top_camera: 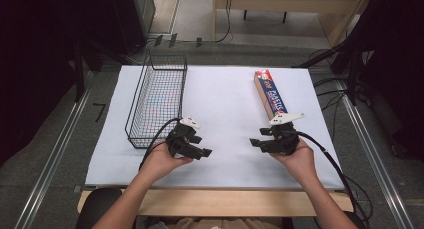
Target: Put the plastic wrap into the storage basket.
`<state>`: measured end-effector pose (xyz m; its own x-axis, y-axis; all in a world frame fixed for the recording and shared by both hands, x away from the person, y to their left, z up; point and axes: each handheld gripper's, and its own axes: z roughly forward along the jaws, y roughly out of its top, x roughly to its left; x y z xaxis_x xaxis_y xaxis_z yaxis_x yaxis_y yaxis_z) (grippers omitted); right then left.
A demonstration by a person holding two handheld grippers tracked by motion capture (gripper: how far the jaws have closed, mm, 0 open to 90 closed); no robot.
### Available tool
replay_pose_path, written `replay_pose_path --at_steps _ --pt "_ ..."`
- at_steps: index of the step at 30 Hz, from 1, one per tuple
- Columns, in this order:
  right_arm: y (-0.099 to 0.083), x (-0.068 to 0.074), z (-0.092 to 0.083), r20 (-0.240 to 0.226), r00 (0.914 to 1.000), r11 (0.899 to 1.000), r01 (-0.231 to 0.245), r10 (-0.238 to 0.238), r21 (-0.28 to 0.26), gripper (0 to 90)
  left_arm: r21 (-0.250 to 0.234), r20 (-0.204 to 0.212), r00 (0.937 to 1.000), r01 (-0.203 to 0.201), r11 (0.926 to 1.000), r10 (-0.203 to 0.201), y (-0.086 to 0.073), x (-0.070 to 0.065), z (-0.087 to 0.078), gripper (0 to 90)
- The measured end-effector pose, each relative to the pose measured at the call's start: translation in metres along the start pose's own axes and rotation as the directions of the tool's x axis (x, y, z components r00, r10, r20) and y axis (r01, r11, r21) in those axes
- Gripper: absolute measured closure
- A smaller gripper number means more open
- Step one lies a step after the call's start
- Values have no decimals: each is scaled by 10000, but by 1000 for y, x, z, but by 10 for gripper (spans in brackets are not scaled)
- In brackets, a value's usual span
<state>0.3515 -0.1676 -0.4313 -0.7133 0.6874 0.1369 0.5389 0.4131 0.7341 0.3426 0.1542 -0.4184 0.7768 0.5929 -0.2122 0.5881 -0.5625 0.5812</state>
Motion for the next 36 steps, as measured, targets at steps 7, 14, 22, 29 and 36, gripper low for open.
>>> replay_pose_path --at_steps 7,14,22,29,36 --pt "0 -4 -7 297 9995 10000 -86 87 -25 399 -97 21 10000 53 9999 -53 0 1 -1 289" --pt "2 -9 -12 468 9986 9996 -262 264 -63 393 -106 194 9998 86 9999 -84 1 1 -2 284" --pt "5 -18 -19 956 9949 9995 -327 324 23 381 -172 325 9995 1 9999 5 2 0 -4 264" --pt "9 -32 -25 1335 9883 9973 -735 736 -57 380 -184 355 9994 8 9998 -2 2 0 -3 263" --pt "19 -43 -25 1594 9807 9936 -1122 1128 -131 364 -216 402 9992 -50 9998 59 3 -3 -3 262"
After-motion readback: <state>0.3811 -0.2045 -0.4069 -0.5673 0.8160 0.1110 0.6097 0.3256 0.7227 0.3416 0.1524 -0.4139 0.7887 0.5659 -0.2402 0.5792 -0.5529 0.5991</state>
